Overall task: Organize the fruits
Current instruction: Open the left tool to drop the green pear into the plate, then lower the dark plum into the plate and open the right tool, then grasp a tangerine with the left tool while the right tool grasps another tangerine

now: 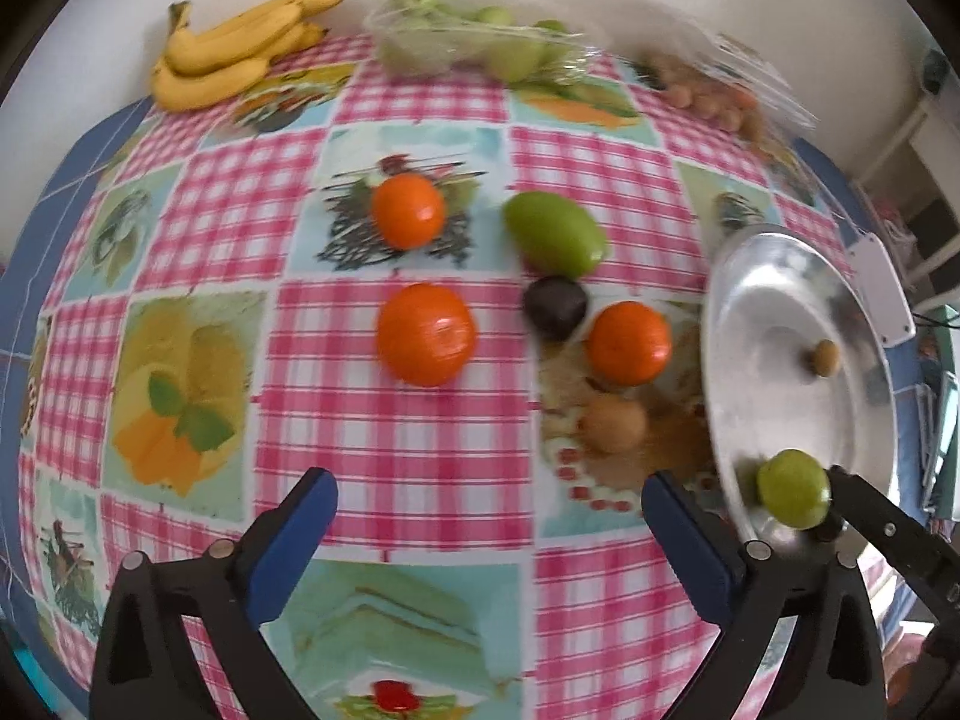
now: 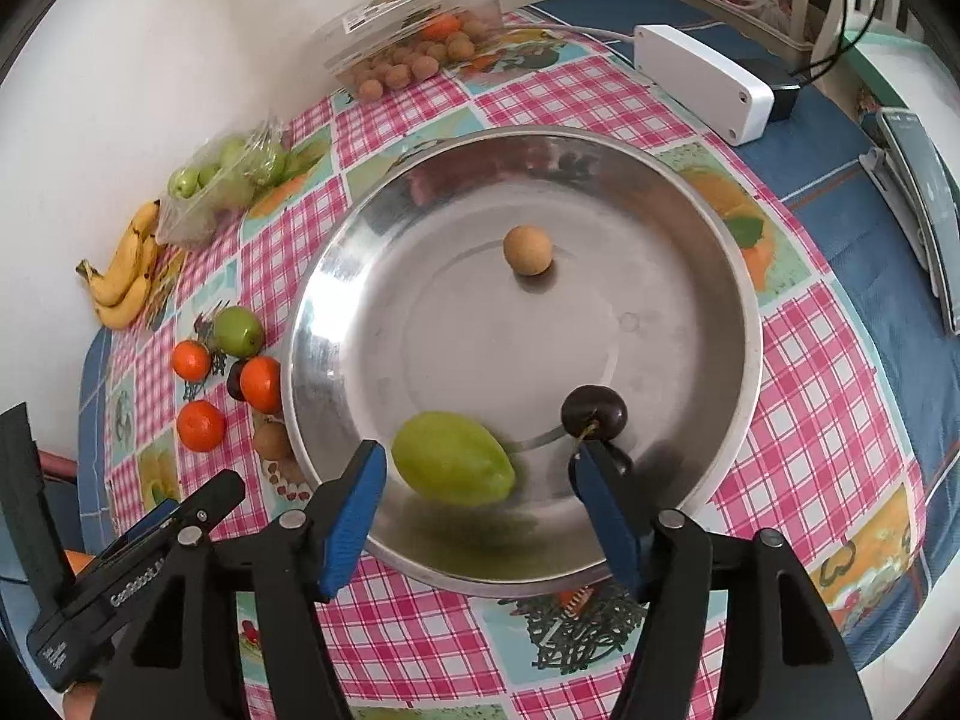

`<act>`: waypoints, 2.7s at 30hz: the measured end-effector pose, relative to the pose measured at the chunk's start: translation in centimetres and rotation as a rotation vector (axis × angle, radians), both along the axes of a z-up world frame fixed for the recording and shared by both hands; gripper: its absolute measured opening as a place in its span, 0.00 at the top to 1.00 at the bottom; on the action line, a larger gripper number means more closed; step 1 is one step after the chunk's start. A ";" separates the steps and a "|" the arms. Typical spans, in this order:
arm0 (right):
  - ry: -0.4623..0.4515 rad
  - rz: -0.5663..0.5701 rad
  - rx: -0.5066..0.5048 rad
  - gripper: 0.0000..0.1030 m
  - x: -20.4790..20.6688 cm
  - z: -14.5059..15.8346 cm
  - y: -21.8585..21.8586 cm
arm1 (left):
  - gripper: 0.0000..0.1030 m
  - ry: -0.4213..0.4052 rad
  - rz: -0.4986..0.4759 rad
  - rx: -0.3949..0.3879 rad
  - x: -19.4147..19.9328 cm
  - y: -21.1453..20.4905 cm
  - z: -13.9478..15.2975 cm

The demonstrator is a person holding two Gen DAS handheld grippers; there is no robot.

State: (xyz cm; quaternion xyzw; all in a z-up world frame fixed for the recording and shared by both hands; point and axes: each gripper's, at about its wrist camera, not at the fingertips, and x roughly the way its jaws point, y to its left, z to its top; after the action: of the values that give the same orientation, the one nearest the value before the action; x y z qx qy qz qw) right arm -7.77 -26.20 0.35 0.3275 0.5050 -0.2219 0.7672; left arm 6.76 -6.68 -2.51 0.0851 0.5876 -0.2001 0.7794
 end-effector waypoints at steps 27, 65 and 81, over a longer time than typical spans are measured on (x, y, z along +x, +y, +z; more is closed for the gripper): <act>0.034 0.114 -0.076 0.21 1.9 -0.2 2.9 | 0.00 -0.029 0.069 -0.010 0.5 2.2 0.3; -0.080 0.205 -0.169 0.01 5.7 3.3 6.4 | 0.00 -0.192 0.172 -0.070 4.4 7.5 4.4; -0.039 0.324 -0.133 0.01 11.4 4.0 8.2 | 0.00 -0.166 0.182 -0.110 7.3 9.7 5.0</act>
State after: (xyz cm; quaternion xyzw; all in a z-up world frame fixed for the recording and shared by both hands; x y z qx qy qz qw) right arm 3.61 -17.96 4.33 0.1947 0.5205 -0.1220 0.8224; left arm 14.06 3.01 2.47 0.0047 0.5146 -0.1527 0.8437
